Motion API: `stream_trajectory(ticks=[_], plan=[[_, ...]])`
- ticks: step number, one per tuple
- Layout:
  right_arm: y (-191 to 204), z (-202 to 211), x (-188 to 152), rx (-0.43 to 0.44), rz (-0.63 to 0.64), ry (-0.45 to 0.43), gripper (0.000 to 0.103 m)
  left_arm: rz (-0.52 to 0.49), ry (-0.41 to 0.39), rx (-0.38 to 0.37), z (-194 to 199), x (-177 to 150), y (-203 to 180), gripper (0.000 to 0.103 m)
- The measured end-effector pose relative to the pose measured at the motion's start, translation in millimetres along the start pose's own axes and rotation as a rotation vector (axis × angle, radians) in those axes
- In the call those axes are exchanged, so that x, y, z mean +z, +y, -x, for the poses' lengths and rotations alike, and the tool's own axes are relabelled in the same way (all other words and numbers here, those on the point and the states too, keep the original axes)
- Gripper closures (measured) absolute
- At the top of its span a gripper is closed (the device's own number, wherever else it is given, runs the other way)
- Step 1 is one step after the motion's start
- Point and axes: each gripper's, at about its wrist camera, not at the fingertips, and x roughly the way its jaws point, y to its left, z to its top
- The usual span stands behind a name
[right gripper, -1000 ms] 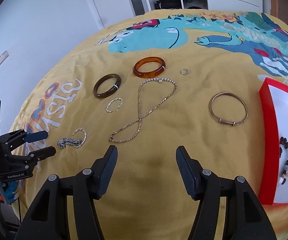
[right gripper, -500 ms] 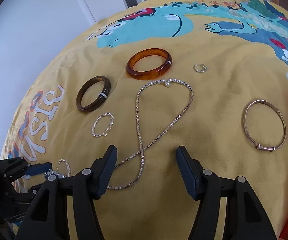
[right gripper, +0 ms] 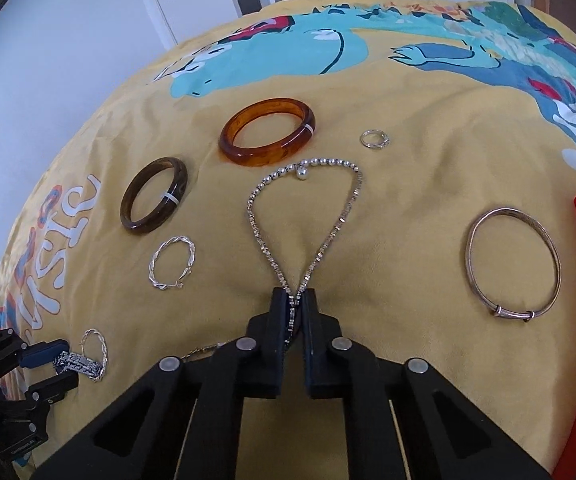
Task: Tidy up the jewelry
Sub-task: 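Grasp the silver chain necklace with the right gripper while the left grasps the silver watch, then carry the necklace and watch in both grippers over the red box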
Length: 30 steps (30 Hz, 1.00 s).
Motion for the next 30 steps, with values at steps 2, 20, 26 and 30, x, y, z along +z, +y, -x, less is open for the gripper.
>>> stream_trajectory(ticks=[2, 20, 26, 30], plan=[[-0.5, 7.1, -3.2, 0.015, 0.014, -0.005, 0.099, 0.017, -0.005, 0.007, 7.0, -1.5, -0.2, 0.079], [2.2, 123.9, -39.0, 0.104, 0.043, -0.106, 0.099, 0.135, -0.1, 0.029, 91.5, -12.2, -32.5, 0.094], [-5.4, 168.7, -51.9, 0.135, 0.04, -0.155, 0.099, 0.141, -0.134, 0.022, 120.5, -9.1, -55.8, 0.094], [-21.4, 199.3, -57.3, 0.138, 0.023, -0.199, 0.099, 0.127, -0.154, 0.007, 133.1, 0.6, -79.2, 0.094]])
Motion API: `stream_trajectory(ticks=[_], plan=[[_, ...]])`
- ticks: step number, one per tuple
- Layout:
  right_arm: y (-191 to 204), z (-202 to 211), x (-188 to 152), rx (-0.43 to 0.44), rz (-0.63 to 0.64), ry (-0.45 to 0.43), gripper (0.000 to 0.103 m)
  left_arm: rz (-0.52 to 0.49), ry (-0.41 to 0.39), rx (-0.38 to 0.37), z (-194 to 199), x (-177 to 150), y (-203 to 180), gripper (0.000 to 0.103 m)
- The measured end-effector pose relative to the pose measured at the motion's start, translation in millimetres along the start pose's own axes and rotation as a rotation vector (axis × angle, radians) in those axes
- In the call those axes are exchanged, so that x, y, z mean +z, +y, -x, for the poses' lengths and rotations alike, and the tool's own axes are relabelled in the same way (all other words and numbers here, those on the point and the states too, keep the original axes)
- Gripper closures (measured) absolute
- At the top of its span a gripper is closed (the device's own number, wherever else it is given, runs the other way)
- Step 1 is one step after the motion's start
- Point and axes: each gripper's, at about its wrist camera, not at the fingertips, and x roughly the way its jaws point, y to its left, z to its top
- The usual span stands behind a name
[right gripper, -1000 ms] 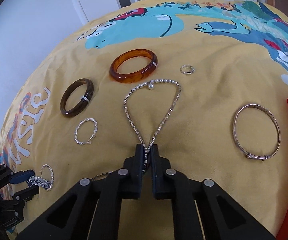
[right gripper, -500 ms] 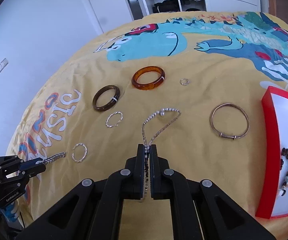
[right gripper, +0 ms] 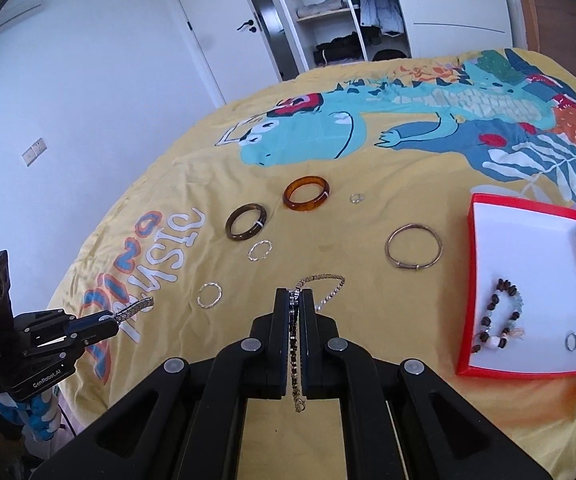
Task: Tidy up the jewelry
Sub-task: 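Carry the necklace and watch in both grippers over the red box, then lower necklace and watch into the box and open both grippers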
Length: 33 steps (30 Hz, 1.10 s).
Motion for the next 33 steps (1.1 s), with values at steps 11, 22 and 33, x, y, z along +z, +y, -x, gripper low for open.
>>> stream_trajectory(ticks=[11, 22, 33], plan=[[-87.4, 72.6, 9.0, -0.093, -0.055, -0.101, 0.099, -0.07, -0.026, -0.143, -23.6, 60.2, -115.9, 0.094], [-199.7, 62.2, 12.5, -0.214, -0.128, -0.096, 0.099, -0.128, 0.02, -0.288, -121.5, 127.1, -243.8, 0.094], [-261.9, 4.5, -9.0, -0.279, -0.192, -0.035, 0.099, -0.111, 0.121, -0.168, -234.6, 140.6, -272.5, 0.094]])
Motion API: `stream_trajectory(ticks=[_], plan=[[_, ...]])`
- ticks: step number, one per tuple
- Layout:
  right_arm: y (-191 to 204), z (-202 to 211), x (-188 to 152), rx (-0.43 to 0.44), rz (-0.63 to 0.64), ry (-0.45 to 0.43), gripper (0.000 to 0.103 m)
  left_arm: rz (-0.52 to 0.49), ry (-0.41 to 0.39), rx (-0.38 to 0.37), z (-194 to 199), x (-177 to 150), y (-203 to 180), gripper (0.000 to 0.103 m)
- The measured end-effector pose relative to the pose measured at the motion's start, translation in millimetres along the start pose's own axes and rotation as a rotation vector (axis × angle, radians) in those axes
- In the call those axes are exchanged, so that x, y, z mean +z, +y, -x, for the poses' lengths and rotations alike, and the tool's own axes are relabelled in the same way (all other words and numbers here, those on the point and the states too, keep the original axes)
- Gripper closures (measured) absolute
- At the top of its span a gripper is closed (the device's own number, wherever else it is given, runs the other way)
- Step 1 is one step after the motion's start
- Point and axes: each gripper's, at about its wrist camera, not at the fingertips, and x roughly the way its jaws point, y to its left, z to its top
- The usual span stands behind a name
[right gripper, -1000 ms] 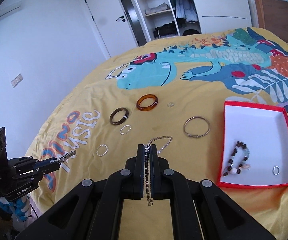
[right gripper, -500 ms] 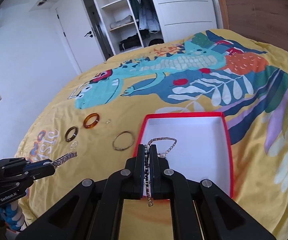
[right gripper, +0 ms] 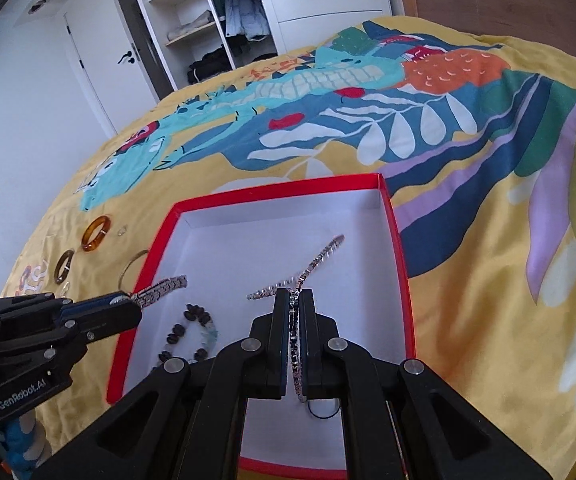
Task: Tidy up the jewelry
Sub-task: 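Lower necklace and watch into the box and open both grippers, then withdraw both grippers from the red box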
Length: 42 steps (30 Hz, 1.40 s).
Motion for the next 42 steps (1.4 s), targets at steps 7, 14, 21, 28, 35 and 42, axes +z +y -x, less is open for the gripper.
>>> stream_trajectory(ticks=[7, 14, 21, 28, 35, 42], plan=[[-10.4, -19.1, -1.9, -0.031, -0.014, 0.028, 0.096, 0.027, 0.055, 0.054, -31.6, 4.5, 12.6, 0.093], [-13.8, -17.4, -4.7, -0.07, -0.007, 0.031, 0.071, 0.046, 0.063, 0.057, -30.6, 4.2, 14.6, 0.085], [-12.0, 15.3, -2.0, -0.083, -0.02, -0.007, 0.065, 0.05, 0.004, 0.053, 11.9, 12.3, 7.3, 0.069], [-0.1, 77.6, -2.6, -0.077, -0.044, -0.078, 0.064, 0.11, -0.076, 0.099, 84.6, 2.6, 15.9, 0.069], [28.7, 142.9, -15.0, -0.055, -0.044, -0.144, 0.059, 0.132, -0.14, 0.214, 164.8, -25.7, 36.0, 0.069], [65.9, 200.7, -30.5, -0.013, -0.03, -0.207, 0.058, 0.181, -0.197, 0.316, 241.9, -59.1, 63.7, 0.069]])
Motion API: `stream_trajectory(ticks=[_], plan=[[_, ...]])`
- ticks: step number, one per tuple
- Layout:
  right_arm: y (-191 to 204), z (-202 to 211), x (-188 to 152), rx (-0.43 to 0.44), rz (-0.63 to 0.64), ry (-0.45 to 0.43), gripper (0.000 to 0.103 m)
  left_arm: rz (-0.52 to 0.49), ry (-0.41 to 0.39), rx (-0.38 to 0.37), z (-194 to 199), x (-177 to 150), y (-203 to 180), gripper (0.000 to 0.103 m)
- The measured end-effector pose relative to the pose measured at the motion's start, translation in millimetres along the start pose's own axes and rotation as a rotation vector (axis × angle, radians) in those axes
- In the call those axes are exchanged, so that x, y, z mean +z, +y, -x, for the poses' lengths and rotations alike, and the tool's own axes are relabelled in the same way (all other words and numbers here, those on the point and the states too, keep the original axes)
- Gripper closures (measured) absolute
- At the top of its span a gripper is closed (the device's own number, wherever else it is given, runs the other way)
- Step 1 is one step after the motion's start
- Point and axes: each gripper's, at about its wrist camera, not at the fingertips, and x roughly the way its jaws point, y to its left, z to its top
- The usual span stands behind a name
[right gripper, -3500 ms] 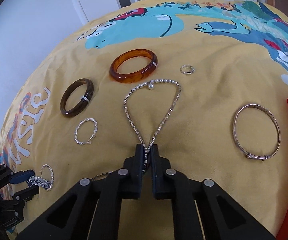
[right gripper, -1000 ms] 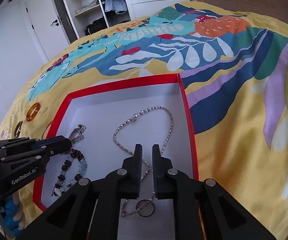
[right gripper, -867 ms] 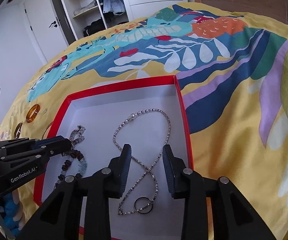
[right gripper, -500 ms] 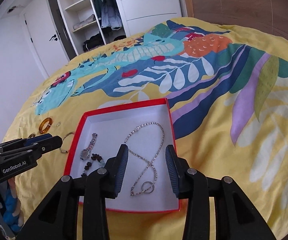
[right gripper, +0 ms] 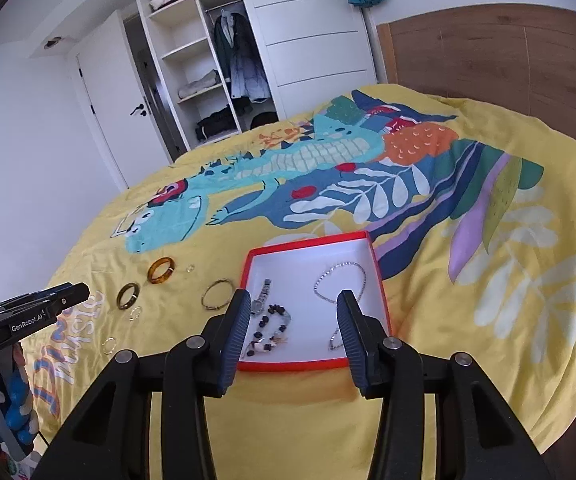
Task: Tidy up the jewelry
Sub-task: 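Withdraw both grippers from the red box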
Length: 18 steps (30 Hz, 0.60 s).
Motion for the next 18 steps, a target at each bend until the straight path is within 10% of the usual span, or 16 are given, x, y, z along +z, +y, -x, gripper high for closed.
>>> stream_trajectory(ticks=[18], plan=[[92.7, 116.7, 1.7, 0.122, 0.102, -0.137, 0.048, 0.156, -0.169, 0.179, 146.2, -44.4, 125.0, 0.063]])
